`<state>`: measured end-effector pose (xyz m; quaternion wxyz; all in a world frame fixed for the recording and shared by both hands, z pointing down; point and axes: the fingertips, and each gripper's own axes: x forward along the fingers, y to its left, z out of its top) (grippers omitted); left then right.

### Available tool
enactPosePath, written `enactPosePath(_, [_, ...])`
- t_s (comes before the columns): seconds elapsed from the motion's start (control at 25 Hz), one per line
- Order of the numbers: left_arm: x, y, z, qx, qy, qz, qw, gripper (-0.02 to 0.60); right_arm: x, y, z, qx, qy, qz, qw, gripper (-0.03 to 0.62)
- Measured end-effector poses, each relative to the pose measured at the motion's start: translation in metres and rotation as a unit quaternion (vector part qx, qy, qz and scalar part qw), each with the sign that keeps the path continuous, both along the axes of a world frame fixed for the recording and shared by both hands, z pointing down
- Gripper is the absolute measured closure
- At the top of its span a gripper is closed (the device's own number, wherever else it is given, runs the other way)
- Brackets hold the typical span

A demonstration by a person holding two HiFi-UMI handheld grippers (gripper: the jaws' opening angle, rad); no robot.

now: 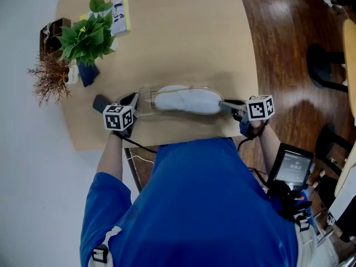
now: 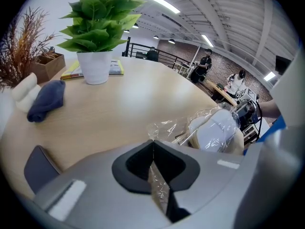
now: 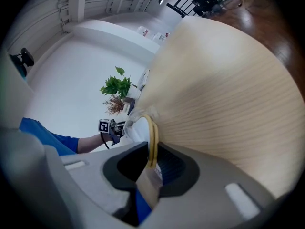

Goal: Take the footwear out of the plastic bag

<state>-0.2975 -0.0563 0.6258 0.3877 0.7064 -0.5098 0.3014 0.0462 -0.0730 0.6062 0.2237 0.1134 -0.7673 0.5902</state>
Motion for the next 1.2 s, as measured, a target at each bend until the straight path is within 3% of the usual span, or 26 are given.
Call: enactPosePath(1.2, [-0.016, 0.009, -0.003, 0.010, -0.031, -0.014, 0.9994, 0.571, 0.067, 0.004, -0.009, 0.032, 0.005, 0.086, 0.996, 0.531])
